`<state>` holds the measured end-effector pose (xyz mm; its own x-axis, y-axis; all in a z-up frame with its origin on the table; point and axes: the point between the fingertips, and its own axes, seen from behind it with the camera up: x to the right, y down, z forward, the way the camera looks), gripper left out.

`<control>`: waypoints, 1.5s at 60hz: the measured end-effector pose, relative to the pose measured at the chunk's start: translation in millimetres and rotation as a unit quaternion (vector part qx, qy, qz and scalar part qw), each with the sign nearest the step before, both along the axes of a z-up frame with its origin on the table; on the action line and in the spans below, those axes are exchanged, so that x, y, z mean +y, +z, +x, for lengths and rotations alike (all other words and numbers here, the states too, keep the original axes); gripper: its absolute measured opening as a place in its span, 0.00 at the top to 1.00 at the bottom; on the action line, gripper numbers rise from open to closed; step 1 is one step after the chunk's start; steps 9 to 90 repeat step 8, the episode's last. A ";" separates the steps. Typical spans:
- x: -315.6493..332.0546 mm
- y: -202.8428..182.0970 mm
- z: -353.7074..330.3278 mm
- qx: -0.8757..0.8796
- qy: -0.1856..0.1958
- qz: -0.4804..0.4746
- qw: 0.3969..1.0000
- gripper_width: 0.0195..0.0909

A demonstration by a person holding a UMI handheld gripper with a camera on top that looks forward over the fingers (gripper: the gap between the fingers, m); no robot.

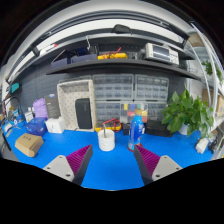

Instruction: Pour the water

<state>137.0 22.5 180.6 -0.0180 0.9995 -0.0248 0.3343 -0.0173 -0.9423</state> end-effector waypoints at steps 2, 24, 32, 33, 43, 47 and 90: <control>-1.8 5.8 3.4 0.004 0.001 0.000 1.000 0.07; -6.1 17.3 9.6 0.017 -0.002 0.002 1.000 0.08; -6.1 17.3 9.6 0.017 -0.002 0.002 1.000 0.08; -6.1 17.3 9.6 0.017 -0.002 0.002 1.000 0.08; -6.1 17.3 9.6 0.017 -0.002 0.002 1.000 0.08; -6.1 17.3 9.6 0.017 -0.002 0.002 1.000 0.08; -6.1 17.3 9.6 0.017 -0.002 0.002 1.000 0.08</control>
